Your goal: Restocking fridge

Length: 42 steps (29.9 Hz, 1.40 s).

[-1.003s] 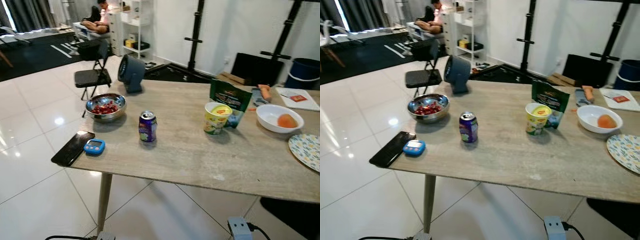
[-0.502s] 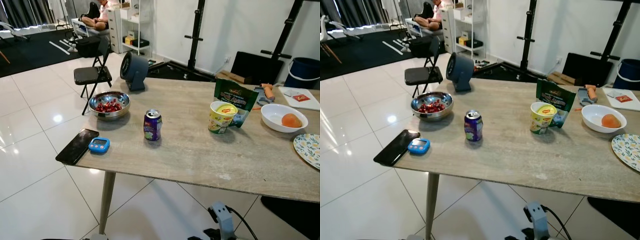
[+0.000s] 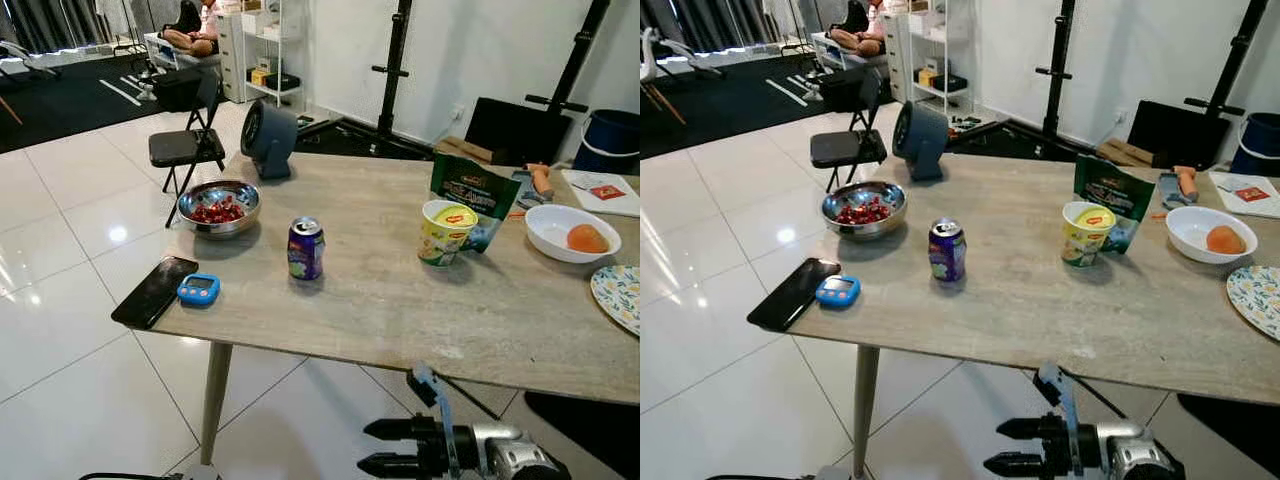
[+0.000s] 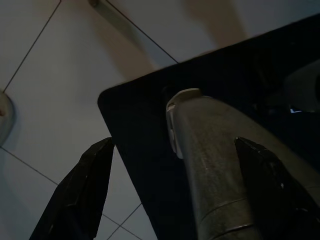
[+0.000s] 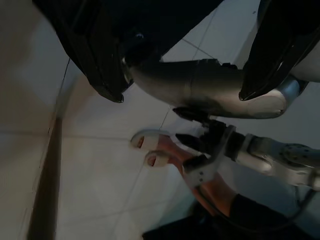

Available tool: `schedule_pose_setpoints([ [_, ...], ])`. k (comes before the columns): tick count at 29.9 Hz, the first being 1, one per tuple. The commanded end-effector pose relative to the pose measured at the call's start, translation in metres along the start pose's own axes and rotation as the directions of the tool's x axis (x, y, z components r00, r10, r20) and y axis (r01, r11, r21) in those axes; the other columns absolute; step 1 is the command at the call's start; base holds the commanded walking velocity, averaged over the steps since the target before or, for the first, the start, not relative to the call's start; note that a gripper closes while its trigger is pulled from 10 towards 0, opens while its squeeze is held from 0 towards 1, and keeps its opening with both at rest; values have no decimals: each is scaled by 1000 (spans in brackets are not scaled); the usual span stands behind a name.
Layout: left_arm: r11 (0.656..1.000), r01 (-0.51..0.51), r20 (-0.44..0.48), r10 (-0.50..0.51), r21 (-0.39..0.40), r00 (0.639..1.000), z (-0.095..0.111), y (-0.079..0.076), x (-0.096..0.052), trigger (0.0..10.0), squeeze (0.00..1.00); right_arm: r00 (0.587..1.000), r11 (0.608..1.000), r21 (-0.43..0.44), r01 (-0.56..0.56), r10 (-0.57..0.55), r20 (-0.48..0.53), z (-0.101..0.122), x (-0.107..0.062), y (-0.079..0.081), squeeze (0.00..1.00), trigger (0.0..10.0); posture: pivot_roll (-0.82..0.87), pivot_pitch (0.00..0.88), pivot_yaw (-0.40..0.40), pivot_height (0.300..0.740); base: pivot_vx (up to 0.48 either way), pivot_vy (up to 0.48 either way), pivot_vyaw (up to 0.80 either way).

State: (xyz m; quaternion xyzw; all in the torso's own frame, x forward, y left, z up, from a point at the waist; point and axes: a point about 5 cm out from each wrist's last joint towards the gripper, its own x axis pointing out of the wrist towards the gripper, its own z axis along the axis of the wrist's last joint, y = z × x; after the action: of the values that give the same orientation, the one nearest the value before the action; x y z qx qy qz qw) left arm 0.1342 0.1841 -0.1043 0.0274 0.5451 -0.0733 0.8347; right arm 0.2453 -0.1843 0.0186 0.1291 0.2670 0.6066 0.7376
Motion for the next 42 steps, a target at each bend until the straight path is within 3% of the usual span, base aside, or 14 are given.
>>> schedule_pose_setpoints([
  [1, 1000, 2, -5, -2, 1, 1000, 0, -1, 0, 10000, 0, 999, 998, -38, -42, 43, 24, 13, 0, 1, 0, 10000, -34, 0, 7, 740, 0, 0, 0],
  [8, 1000, -1, -8, 1, -4, 1000, -2, 4, -1, 10000, 0, 969, 980, -159, -117, 148, 199, 57, 3, 9, 0, 10000, -34, 0, 9, 740, 0, 0, 0],
  [13, 1000, -1, -7, 1, -8, 1000, -3, 4, -1, 10000, 0, 893, 951, -289, -113, 225, 391, 110, 8, 18, 0, 10000, -34, 0, 9, 740, 0, 0, 0],
  [14, 1000, -1, -7, 1, -8, 1000, -3, 4, -1, 10000, 0, 893, 951, -289, -113, 225, 391, 110, 8, 18, 0, 10000, -34, 0, 9, 740, 0, 0, 0],
  [16, 1000, 3, -5, -3, -9, 1000, -2, 1, -1, 10000, 0, 867, 937, -348, 4, 170, 468, 136, 13, 17, 0, 10000, -34, 0, 9, 740, 0, 0, 0],
  [20, 1000, 4, -5, -4, -9, 1000, -2, 0, 0, 10000, 0, 865, 931, -358, 65, 126, 485, 144, 16, 15, 0, 10000, -29, 0, 12, 740, 0, 0, 0],
  [21, 1000, 5, -4, -5, -10, 1000, -2, -1, 0, 10000, 0, 866, 912, -380, 153, 61, 495, 156, 21, 13, 0, 10000, -29, 0, 12, 740, 0, 0, 0],
  [24, 1000, 5, -2, -5, -10, 1000, -2, -2, 0, 10000, 0, 860, 883, -385, 270, -41, 509, 169, 27, 8, 0, 10000, -26, 0, 10, 740, 0, 0, 0],
  [26, 1000, 6, -3, -6, -3, 1000, -2, -3, 0, 10000, 0, 827, 845, -364, 392, -151, 541, 182, 31, 1, 0, 10000, -23, 0, 8, 740, 0, 0, 0],
  [27, 1000, 6, -3, -6, -3, 1000, -2, -3, 0, 10000, 0, 827, 845, -364, 392, -151, 541, 182, 31, 1, 0, 10000, -23, 0, 8, 740, 0, 0, 0],
  [29, 1000, 17, -3, -17, -3, 1000, -2, -4, 0, 10000, 0, 788, 829, -326, 454, -203, 581, 189, 30, -2, 0, 10000, -20, 0, 5, 740, 0, 0, 0],
  [35, 1000, 25, -4, -25, 6, 1000, -2, -4, 0, 10000, 0, 725, 813, -269, 516, -248, 643, 197, 27, -4, 0, 10000, -17, 0, 4, 740, 172, 0, 0],
  [42, 1000, 26, -5, -26, 16, 1000, -1, -5, 1, 10000, 0, 708, 799, -261, 542, -267, 653, 198, 28, -6, 0, 10000, -14, 0, 4, 740, 273, 0, 0],
])
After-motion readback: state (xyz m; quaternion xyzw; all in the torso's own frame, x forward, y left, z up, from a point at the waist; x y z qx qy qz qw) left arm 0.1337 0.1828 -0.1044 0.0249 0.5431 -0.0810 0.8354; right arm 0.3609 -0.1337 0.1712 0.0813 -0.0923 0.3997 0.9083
